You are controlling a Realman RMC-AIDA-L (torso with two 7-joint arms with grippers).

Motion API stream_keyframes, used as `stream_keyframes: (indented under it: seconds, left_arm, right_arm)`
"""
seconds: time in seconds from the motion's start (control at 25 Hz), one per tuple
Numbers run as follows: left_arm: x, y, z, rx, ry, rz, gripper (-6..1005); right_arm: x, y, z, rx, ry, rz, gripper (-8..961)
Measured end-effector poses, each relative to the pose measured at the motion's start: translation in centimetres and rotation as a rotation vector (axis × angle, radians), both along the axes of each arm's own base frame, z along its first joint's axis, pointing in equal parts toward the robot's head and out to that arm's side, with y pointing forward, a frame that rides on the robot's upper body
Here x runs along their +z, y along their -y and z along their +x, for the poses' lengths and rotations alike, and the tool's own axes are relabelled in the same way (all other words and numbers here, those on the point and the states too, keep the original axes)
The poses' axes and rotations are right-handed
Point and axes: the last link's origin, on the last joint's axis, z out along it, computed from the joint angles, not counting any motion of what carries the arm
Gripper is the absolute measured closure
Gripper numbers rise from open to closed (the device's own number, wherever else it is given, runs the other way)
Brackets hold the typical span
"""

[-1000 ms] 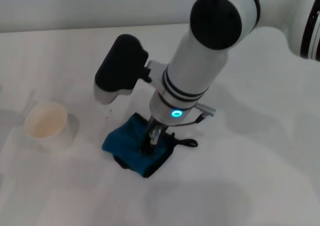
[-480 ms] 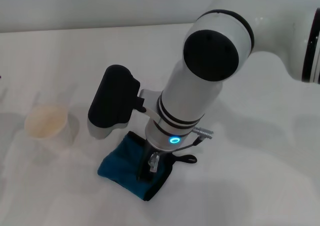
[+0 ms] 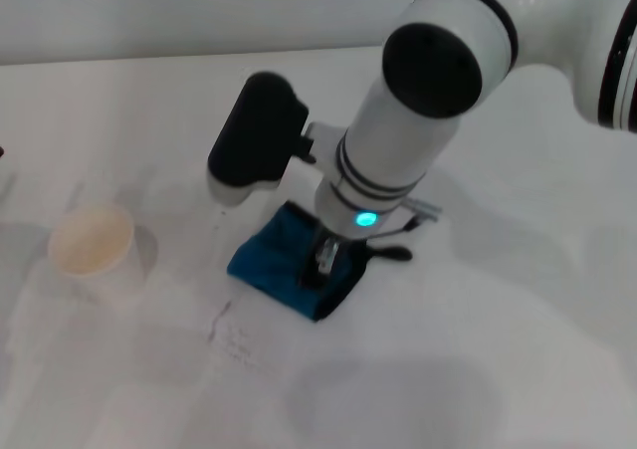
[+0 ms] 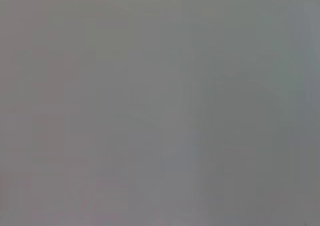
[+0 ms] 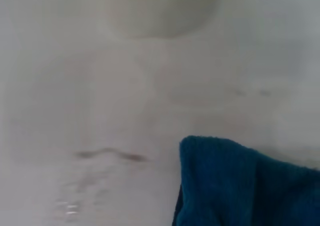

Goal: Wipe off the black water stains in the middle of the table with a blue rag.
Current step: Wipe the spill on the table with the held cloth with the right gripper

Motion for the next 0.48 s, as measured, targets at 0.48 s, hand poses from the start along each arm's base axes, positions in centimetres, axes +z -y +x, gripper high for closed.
stream_keyframes:
  seconds: [0.48]
  left_arm:
    - [0.3,-0.1,-0.3,0.007,-0.014,0.002,119]
  right_arm:
    - [1.6,-2.5,2.3,-0.055,0.029,0.108,915]
